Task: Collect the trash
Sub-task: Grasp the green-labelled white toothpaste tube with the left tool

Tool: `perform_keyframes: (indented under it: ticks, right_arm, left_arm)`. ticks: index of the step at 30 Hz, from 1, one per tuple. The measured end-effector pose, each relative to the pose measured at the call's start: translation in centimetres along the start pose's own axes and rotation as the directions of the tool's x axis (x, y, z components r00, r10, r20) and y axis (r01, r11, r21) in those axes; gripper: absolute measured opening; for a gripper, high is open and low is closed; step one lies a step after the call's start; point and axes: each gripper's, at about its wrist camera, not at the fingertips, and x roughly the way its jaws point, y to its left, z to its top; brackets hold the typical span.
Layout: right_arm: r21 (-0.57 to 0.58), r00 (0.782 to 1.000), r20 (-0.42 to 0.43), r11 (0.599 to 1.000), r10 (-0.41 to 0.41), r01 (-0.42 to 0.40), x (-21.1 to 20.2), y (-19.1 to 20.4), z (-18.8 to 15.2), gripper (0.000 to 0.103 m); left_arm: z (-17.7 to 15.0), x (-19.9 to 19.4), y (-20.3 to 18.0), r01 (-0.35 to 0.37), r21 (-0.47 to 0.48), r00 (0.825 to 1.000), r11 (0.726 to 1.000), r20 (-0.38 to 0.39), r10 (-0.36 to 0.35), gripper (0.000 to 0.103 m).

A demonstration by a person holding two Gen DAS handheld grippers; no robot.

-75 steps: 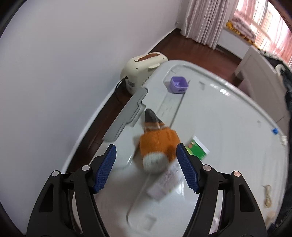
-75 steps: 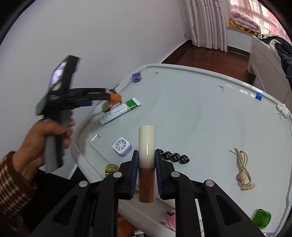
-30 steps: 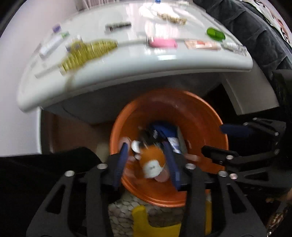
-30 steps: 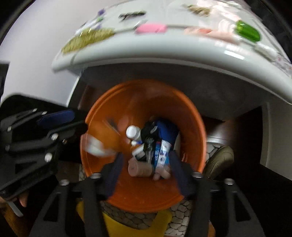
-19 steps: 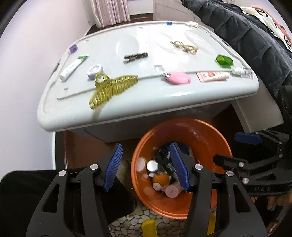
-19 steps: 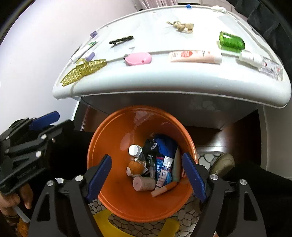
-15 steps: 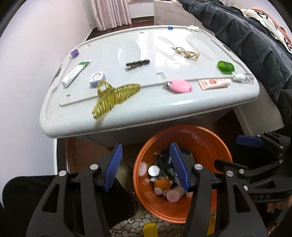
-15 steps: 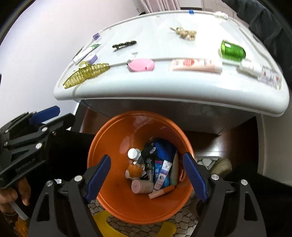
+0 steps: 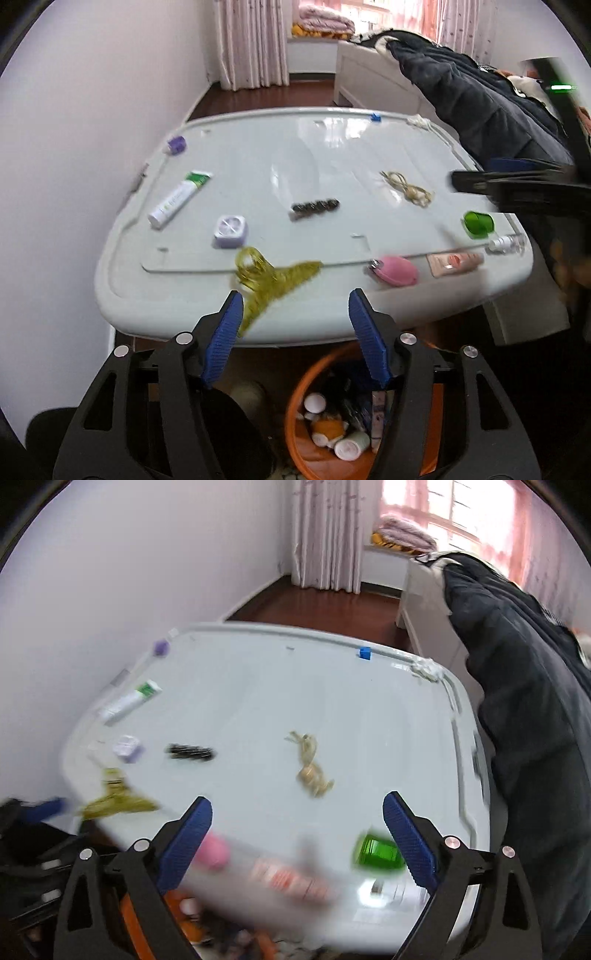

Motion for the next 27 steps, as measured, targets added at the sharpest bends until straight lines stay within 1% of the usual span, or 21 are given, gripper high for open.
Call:
perform_keyframes:
  ticks: [1, 2, 3, 4, 9, 10, 11, 12, 14, 15, 16, 17, 18, 19, 20, 21, 22, 23, 25, 26, 27]
  right_arm:
    - [-0.017, 0.999, -0.03, 1.0, -0.011, 0.011, 1.9, 0.0, 0.6, 0.084]
    - [-0.02, 0.999, -0.053, 1.0, -0.01, 0.009, 3.1, -0.2, 0.9, 0.075]
    - [-0.012, 0.997, -0.083, 1.0, 0.003, -0.004, 4.9, -0.3, 1.3, 0.07]
    - [-0.003, 0.995, -0.096, 1.0, 0.011, -0.012, 5.8, -0.4, 1.5, 0.067]
    - [0.024, 0.99, -0.141, 1.0, 0.008, -0.004, 9.2, -1.2, 1.5, 0.067]
    - [0.022, 0.987, -0.157, 1.0, 0.011, -0.008, 9.8, -1.0, 1.5, 0.065]
    - [0.019, 0.983, -0.184, 1.0, 0.015, -0.012, 10.5, -1.0, 1.4, 0.058]
    - [0.023, 0.978, -0.206, 1.0, 0.015, -0.011, 11.1, -1.0, 1.4, 0.057]
    - [0.088, 0.975, -0.216, 0.996, 0.051, -0.032, 11.4, -1.7, 1.1, 0.057]
    - [0.081, 0.974, -0.222, 0.996, 0.05, -0.033, 11.4, -1.4, 1.1, 0.057]
    - [0.073, 0.974, -0.221, 0.997, 0.052, -0.037, 11.4, -1.4, 1.0, 0.06]
    - [0.063, 0.977, -0.204, 0.996, 0.068, -0.056, 11.4, -1.4, 0.6, 0.074]
    - [0.033, 0.977, -0.196, 0.996, 0.089, -0.085, 11.4, -0.9, 0.4, 0.08]
    - [-0.016, 0.975, -0.203, 0.995, 0.089, -0.094, 11.6, -0.1, 0.2, 0.088]
    - [-0.041, 0.976, -0.204, 0.995, 0.08, -0.09, 11.7, 0.3, 0.1, 0.092]
    - [-0.007, 0.972, -0.216, 0.995, 0.093, -0.096, 11.9, 0.0, 0.1, 0.093]
    - [-0.006, 0.97, -0.223, 0.995, 0.098, -0.101, 12.0, 0.0, 0.2, 0.094]
    - [-0.021, 0.969, -0.232, 0.996, 0.083, -0.09, 12.1, 0.2, 0.2, 0.095]
    - [-0.005, 0.971, -0.222, 0.996, 0.084, -0.087, 12.1, 0.2, 0.1, 0.095]
    - [-0.005, 0.972, -0.219, 0.997, 0.079, -0.083, 12.2, 0.4, 0.2, 0.092]
    - [-0.006, 0.976, -0.209, 0.998, 0.066, -0.069, 12.2, 0.5, 0.2, 0.087]
  left_arm:
    - [0.0, 0.0, 0.4, -0.004, -0.004, 1.0, 1.0, 0.004, 0.004, 0.059]
    - [0.1, 0.1, 0.7, -0.004, -0.011, 1.0, 1.0, 0.005, 0.004, 0.059]
    - [0.1, 0.1, 1.1, -0.008, -0.021, 1.0, 1.0, 0.003, 0.008, 0.059]
    - [0.1, 0.3, 1.5, -0.012, -0.031, 1.0, 0.999, 0.0, 0.012, 0.059]
    - [0.0, 1.4, 3.7, -0.036, -0.073, 0.999, 0.997, -0.03, 0.034, 0.059]
    - [0.0, 1.7, 4.1, -0.037, -0.084, 0.999, 0.996, -0.038, 0.034, 0.059]
    - [0.0, 1.9, 4.5, -0.036, -0.097, 0.998, 0.995, -0.045, 0.032, 0.059]
    - [0.0, 2.1, 4.8, -0.034, -0.111, 0.998, 0.993, -0.051, 0.029, 0.059]
    - [0.0, 2.4, 5.2, -0.027, -0.131, 0.998, 0.991, -0.061, 0.019, 0.059]
    - [0.0, 2.5, 5.3, -0.025, -0.135, 0.998, 0.99, -0.061, 0.017, 0.059]
    - [0.1, 2.6, 5.3, -0.025, -0.137, 0.998, 0.99, -0.058, 0.017, 0.059]
    - [0.1, 2.7, 5.2, -0.021, -0.132, 0.998, 0.991, -0.06, 0.014, 0.059]
    - [0.1, 2.7, 5.1, -0.019, -0.127, 0.998, 0.992, -0.062, 0.011, 0.059]
    - [0.1, 2.7, 4.9, -0.016, -0.124, 0.998, 0.992, -0.062, 0.008, 0.059]
    - [0.0, 2.7, 4.8, -0.01, -0.123, 0.998, 0.992, -0.06, 0.003, 0.059]
    - [0.0, 2.7, 4.7, -0.006, -0.121, 0.998, 0.993, -0.06, -0.001, 0.059]
    - [0.0, 2.7, 4.6, -0.004, -0.117, 0.998, 0.993, -0.06, -0.003, 0.059]
    - [0.0, 2.6, 4.5, -0.003, -0.113, 0.998, 0.994, -0.058, -0.004, 0.059]
    - [0.0, 2.7, 4.5, 0.001, -0.111, 0.998, 0.994, -0.061, -0.008, 0.059]
    - [0.0, 2.7, 4.5, 0.001, -0.115, 0.998, 0.993, -0.061, -0.009, 0.059]
    - [0.0, 2.8, 4.6, 0.003, -0.12, 0.998, 0.993, -0.062, -0.011, 0.059]
